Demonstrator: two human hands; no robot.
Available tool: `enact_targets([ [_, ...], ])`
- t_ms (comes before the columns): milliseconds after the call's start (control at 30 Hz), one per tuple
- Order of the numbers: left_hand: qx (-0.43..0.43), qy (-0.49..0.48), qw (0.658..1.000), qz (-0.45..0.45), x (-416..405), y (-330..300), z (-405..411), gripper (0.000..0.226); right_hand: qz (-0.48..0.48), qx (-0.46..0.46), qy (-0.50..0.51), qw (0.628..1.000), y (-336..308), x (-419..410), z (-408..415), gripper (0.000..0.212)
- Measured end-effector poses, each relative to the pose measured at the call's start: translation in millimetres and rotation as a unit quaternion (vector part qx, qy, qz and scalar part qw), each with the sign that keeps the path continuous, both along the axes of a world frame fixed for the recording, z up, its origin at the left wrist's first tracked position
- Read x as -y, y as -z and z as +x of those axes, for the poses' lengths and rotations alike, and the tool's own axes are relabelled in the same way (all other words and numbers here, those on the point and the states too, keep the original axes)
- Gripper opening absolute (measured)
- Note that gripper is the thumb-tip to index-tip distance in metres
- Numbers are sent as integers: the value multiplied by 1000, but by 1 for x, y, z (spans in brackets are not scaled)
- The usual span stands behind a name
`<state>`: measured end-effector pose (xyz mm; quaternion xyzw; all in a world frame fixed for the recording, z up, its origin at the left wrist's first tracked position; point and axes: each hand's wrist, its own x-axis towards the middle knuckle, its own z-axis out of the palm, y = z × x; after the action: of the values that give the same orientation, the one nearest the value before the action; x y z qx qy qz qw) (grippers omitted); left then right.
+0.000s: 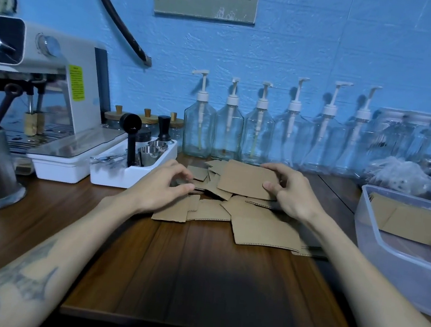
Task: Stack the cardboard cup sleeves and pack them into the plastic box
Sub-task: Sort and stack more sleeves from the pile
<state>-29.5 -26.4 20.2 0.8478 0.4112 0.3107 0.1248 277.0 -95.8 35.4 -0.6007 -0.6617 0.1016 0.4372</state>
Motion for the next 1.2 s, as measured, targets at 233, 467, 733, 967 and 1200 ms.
enact_targets([
  [233,-43,-5,998,-45,21,3,-32,53,7,-4,-43,999,-2,8,-33,36],
  [467,-54,-21,994,-91,27,7,-35,86,10,8,-29,1000,2,11,-32,36],
  [733,145,44,985,-82,31,-1,-26,77,13,3,-39,999,6,7,-33,37],
  [967,320,122,933,-112,39,-14,-5,72,10,-14,-87,996,9,4,-37,40],
  [1200,64,96,993,39,41,5,12,43,-14,0,-145,989,7,8,-40,40],
])
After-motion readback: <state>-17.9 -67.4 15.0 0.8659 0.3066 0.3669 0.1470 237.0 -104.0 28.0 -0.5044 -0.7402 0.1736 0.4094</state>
